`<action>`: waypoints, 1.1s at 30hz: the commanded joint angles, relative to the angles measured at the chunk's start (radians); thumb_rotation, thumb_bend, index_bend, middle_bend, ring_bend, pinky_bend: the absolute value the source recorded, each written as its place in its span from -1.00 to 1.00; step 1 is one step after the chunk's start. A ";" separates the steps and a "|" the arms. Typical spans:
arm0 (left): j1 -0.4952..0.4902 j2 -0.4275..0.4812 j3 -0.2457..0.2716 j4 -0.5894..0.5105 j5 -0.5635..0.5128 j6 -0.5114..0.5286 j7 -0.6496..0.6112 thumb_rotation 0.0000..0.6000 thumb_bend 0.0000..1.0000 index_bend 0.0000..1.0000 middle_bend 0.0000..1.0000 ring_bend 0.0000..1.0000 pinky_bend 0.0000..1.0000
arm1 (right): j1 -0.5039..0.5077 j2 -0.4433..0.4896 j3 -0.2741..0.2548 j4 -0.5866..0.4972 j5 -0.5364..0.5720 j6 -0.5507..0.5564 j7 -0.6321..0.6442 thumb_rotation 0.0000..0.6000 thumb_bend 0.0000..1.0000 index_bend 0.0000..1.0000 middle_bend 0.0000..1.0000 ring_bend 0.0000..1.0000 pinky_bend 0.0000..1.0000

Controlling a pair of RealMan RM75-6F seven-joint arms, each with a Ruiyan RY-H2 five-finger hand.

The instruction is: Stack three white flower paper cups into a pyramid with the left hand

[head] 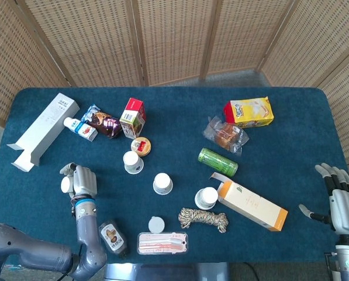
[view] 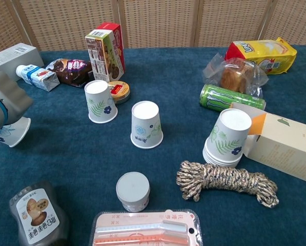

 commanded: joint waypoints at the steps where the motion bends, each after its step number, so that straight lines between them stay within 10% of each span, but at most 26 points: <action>1: -0.001 0.003 0.017 0.004 0.029 -0.016 -0.021 1.00 -0.33 -0.60 -0.30 -0.27 -0.24 | 0.000 0.000 0.000 0.000 0.000 0.000 -0.001 1.00 -0.77 -0.75 -1.00 -1.00 -1.00; 5: -0.002 0.011 0.042 0.003 0.075 -0.038 -0.049 1.00 -0.34 -0.84 -0.99 -0.84 -0.39 | 0.000 0.000 -0.001 0.000 0.000 0.000 -0.004 1.00 -0.77 -0.75 -1.00 -1.00 -1.00; 33: 0.101 0.369 0.137 -0.201 0.364 -0.395 -0.582 1.00 -0.34 -1.00 -1.00 -1.00 -0.51 | 0.002 -0.008 -0.005 -0.002 -0.003 0.001 -0.022 1.00 -0.77 -0.75 -1.00 -1.00 -1.00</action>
